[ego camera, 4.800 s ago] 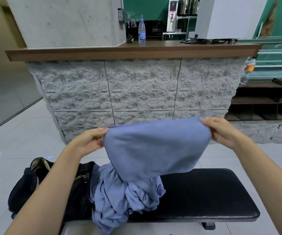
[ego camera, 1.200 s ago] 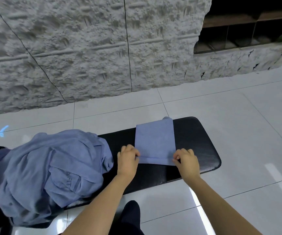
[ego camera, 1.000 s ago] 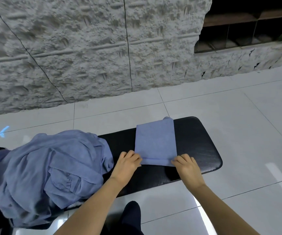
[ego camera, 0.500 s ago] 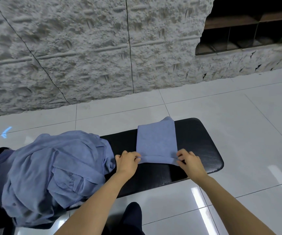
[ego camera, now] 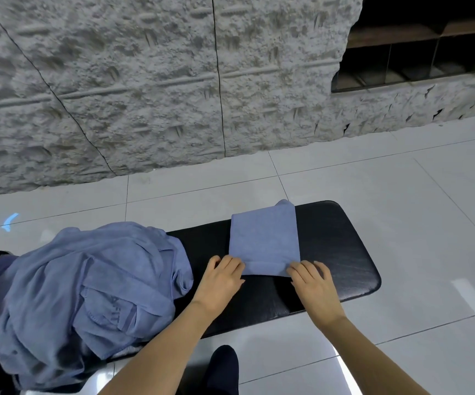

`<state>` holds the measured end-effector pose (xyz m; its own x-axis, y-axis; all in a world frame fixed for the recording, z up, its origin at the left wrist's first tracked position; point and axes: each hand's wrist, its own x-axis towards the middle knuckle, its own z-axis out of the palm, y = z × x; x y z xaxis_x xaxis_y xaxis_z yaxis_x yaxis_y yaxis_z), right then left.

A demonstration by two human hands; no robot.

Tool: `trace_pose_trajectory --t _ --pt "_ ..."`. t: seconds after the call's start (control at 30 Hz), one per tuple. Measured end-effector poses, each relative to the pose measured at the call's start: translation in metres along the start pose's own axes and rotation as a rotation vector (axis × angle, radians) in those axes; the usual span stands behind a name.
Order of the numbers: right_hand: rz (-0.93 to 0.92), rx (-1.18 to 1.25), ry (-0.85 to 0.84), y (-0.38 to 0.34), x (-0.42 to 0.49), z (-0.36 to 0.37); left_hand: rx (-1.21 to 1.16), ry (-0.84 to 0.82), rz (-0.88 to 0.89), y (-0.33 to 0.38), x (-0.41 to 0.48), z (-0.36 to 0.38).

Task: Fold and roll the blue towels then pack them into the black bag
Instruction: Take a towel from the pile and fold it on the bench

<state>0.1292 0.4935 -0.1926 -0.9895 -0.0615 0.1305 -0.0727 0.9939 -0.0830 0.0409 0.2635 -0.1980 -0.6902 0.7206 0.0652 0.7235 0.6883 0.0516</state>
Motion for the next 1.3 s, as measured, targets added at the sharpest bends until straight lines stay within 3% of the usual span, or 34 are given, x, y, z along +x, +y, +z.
trace_pose_trajectory --t 0.17,0.37,0.53,0.63,0.77,0.97,1.1,1.3 --pt "0.065 -0.001 -0.047 -0.005 0.022 -0.011 -0.002 -0.078 -0.083 0.000 0.009 -0.010" --pt "0.180 0.194 -0.100 -0.004 0.016 -0.017 -0.078 -0.102 -0.158 -0.001 0.001 -0.013" --pt "0.334 0.444 -0.345 0.002 0.012 -0.032 -0.257 -0.140 -0.239 0.000 -0.001 -0.028" --pt "0.450 0.525 -0.436 0.006 0.027 -0.033 -0.364 -0.138 -0.373 0.001 0.010 -0.027" --pt "0.470 0.348 -0.183 -0.005 0.043 -0.029 -0.335 -0.026 -0.438 0.008 0.028 -0.028" --pt "0.124 0.093 -0.001 -0.015 0.027 -0.011 -0.178 0.075 -0.153 0.009 0.015 -0.009" --pt "0.070 0.014 -0.046 -0.013 0.030 -0.009 -0.071 -0.021 -0.095 0.008 0.011 -0.008" --pt "0.192 0.021 -0.095 -0.019 0.047 -0.020 -0.071 -0.144 -0.211 0.009 0.019 -0.023"
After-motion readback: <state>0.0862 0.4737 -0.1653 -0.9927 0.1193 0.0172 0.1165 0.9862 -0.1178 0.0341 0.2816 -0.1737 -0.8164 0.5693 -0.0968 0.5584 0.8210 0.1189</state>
